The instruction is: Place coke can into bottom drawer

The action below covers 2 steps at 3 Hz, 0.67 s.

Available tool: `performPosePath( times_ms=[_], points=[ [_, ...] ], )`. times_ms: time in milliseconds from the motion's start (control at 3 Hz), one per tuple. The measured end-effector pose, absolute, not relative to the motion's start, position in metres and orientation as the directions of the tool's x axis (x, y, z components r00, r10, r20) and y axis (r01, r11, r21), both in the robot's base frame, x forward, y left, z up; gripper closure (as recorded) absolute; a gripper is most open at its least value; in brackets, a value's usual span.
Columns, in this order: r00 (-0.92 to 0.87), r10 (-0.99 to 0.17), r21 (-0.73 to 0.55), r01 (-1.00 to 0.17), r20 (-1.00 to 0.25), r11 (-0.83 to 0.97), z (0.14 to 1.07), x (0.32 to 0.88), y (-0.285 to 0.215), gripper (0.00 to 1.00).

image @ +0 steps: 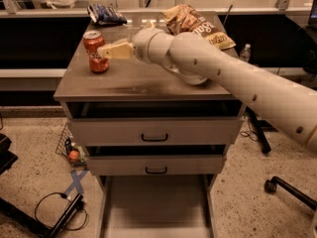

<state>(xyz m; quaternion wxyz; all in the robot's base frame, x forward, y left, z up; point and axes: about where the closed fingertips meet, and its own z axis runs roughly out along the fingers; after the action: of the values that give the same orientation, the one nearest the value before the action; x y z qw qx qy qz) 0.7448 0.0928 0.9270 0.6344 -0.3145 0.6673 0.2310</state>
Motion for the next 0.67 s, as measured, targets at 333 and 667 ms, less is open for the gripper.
performPosePath(
  times_ms=[333,667],
  points=[
    [0.013,-0.173,-0.121,-0.767,-0.985,0.630,0.913,0.742,0.135,0.00],
    [0.011,-0.184,-0.121,-0.789,-0.983,0.602,0.911,0.744,0.157,0.00]
  ],
)
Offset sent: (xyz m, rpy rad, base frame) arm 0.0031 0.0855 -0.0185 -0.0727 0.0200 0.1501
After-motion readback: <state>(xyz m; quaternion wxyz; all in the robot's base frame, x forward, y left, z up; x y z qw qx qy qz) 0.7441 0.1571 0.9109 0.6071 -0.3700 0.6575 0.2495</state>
